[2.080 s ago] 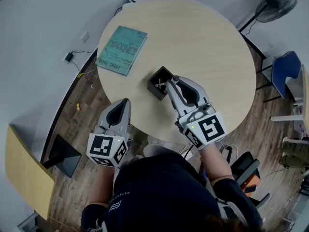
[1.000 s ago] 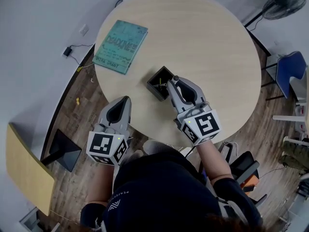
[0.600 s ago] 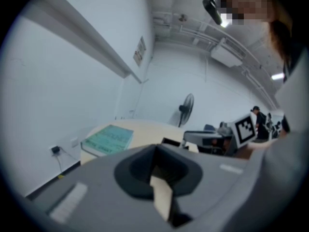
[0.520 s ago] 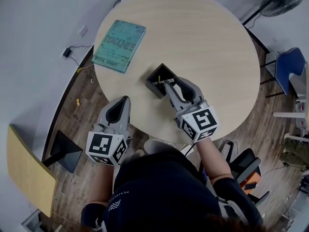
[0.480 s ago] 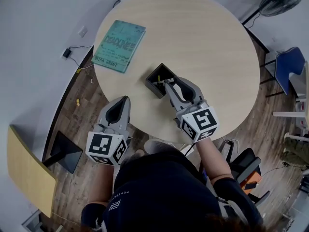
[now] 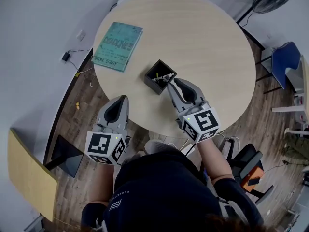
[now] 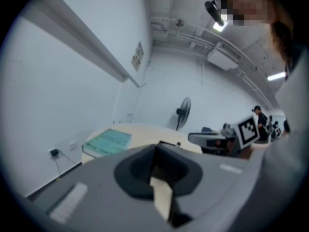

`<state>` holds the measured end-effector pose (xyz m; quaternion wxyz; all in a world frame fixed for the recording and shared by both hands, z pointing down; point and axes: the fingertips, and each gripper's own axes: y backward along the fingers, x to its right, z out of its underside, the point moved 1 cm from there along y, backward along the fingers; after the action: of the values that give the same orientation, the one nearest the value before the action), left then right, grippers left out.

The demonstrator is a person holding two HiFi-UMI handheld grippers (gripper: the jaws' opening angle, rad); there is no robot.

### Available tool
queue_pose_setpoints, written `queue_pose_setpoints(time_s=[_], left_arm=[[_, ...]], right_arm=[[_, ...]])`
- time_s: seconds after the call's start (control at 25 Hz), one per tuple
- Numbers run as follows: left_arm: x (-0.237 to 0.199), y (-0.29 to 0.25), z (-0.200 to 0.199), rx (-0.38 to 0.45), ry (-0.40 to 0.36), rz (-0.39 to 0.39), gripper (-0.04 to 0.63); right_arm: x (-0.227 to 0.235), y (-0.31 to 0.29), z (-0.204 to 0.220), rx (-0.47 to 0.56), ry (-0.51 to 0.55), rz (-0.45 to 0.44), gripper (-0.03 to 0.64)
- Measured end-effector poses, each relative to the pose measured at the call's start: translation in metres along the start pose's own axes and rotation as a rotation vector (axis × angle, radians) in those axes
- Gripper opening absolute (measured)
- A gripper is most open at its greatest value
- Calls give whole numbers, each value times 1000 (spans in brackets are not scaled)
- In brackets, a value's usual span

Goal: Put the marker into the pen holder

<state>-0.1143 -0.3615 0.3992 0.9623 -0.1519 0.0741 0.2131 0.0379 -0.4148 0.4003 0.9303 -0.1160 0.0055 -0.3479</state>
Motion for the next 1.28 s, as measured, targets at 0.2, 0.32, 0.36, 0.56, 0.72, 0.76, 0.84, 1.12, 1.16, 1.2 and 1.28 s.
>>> queue_pose_setpoints(time_s=[0.2, 0.32, 0.36, 0.56, 0.72, 0.76, 0.84, 1.12, 1.16, 1.2, 1.28], left_arm=[[2, 12, -2, 21, 3, 5, 8], [4, 20, -3, 33, 4, 16, 8], [4, 22, -3, 37, 4, 21, 8], [10, 33, -2, 53, 5, 43, 8], [16, 44, 0, 57, -1, 61, 8], [17, 47, 1, 56, -2, 63, 8], [19, 55, 3, 54, -6, 66, 8], [23, 78, 9, 51, -16, 64, 8], [24, 80, 10, 51, -16, 63, 8], [24, 83, 10, 51, -17, 62, 8], [26, 87, 12, 52, -18, 61, 8]], right_arm=[[-7, 16, -4, 8, -9, 23, 48], [-12, 25, -5, 7, -6, 44, 35], [-13, 29, -5, 7, -7, 53, 31], [-22, 46, -5, 7, -8, 89, 17], [-32, 58, 0, 7, -18, 102, 11], [-35, 61, 1, 8, -22, 104, 8], [-41, 67, 2, 11, -33, 108, 3], [-58, 84, 9, -9, -49, 122, 2], [-60, 86, 10, -12, -51, 123, 1], [-62, 89, 11, -15, -53, 124, 0], [-64, 94, 12, -17, -53, 127, 0]])
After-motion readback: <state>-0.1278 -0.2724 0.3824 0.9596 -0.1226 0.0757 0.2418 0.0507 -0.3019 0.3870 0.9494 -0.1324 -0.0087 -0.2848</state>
